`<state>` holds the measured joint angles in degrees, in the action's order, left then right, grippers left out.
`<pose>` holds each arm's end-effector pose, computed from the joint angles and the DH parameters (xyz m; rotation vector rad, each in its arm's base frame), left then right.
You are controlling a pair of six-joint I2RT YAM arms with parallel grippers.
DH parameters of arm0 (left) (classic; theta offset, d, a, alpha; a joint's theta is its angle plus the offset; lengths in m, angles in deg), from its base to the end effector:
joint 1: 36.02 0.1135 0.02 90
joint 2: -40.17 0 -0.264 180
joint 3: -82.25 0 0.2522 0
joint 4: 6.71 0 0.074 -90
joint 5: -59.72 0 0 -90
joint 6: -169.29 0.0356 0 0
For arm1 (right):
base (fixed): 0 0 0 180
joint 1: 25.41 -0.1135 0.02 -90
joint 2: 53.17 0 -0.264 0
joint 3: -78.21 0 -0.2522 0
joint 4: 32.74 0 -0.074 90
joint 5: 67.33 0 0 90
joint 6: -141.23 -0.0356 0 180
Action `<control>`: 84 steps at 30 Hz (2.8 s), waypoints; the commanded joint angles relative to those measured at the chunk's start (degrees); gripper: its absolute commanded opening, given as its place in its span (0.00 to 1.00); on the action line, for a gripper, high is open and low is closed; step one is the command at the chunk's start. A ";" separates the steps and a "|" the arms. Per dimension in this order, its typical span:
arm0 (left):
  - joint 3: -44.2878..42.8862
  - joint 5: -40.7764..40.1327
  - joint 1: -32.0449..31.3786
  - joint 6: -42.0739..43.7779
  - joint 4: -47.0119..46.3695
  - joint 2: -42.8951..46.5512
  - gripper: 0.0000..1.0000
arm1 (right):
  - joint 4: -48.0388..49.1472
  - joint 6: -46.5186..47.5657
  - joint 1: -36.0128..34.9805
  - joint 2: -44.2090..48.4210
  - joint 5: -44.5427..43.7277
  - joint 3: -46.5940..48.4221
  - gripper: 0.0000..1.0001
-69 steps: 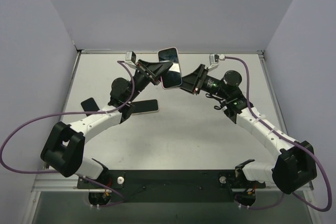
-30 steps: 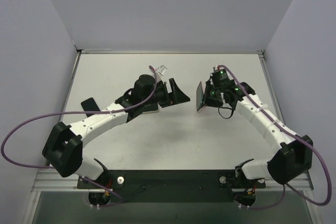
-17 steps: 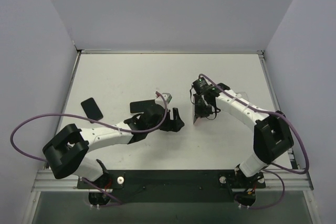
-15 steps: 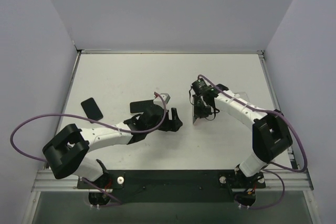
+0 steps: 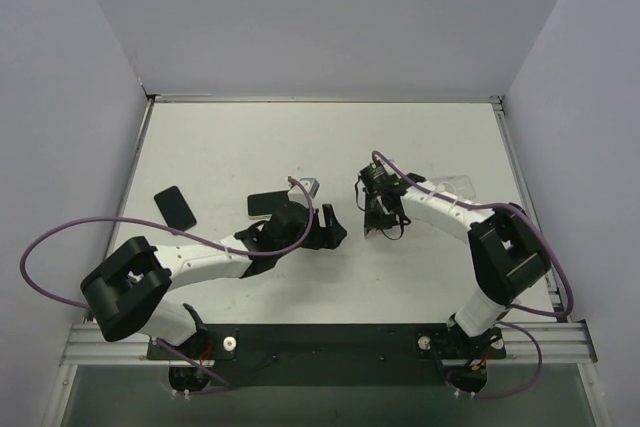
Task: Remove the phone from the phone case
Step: Remove the phone case from the phone.
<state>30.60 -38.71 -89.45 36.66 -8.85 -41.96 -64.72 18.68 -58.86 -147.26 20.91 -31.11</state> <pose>0.1813 -0.2357 0.1952 0.1096 2.1772 -0.8591 0.2780 0.1824 0.1864 -0.0079 2.5892 0.4060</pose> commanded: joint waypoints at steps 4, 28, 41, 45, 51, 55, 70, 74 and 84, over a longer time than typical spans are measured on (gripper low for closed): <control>-0.87 -0.54 0.08 0.00 -2.56 1.09 0.80 | 7.93 -3.04 -0.39 -8.75 -3.69 -4.45 0.13; -1.22 -10.55 -10.02 21.25 -16.80 -2.77 0.77 | 1.61 -9.45 5.15 5.92 24.50 -3.75 0.00; -0.60 -16.89 -11.61 27.16 -18.82 -2.51 0.68 | -6.47 -15.08 8.58 6.72 32.17 0.55 0.00; -2.10 -16.62 -11.78 29.53 -16.97 -3.30 0.66 | -8.15 -15.70 8.49 6.72 31.91 1.17 0.00; -1.84 -15.66 -11.87 29.80 -17.76 -2.86 0.67 | -8.68 -16.05 8.58 6.63 31.91 1.52 0.00; -1.75 -15.31 -11.87 29.62 -17.85 -3.04 0.66 | -8.77 -16.22 8.67 6.63 32.26 1.87 0.00; -4.82 -15.92 -12.66 29.80 -17.06 -6.37 0.66 | -8.94 -16.31 8.67 8.12 32.70 2.22 0.00; -6.05 -17.06 -13.19 31.47 -15.92 -8.31 0.66 | -8.94 -16.31 8.67 8.30 32.78 2.22 0.00; -4.56 -23.13 -13.54 34.28 -16.35 -9.54 0.61 | -8.94 -16.31 9.02 9.09 34.01 2.22 0.00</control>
<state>26.12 -58.27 -103.06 68.44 -24.06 -50.61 -72.44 3.03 -49.96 -141.75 50.77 -31.54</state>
